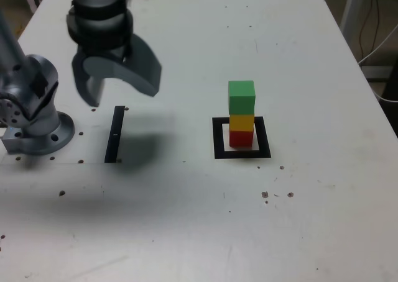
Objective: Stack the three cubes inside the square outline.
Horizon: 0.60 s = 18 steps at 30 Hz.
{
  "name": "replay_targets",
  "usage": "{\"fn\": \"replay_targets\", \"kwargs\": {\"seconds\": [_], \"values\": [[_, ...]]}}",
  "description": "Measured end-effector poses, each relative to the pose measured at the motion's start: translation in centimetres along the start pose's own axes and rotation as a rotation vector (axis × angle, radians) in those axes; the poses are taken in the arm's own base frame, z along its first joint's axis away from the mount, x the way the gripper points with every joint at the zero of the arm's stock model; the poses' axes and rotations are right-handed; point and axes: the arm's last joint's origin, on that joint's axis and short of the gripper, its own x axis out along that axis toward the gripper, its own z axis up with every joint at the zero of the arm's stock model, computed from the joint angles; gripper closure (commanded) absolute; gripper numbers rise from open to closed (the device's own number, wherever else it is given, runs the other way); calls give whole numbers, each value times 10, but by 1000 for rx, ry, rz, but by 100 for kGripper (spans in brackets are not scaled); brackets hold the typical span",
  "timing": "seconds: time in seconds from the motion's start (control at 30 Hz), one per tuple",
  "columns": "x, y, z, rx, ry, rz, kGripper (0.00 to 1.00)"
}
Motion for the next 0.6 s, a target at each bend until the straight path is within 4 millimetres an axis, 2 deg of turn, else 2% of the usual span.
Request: {"fn": "replay_targets", "kwargs": {"seconds": [0.37, 0.6], "values": [[19, -3, -14, 6, 96, -48, 0], [23, -5, -20, 6, 142, -91, 0]]}}
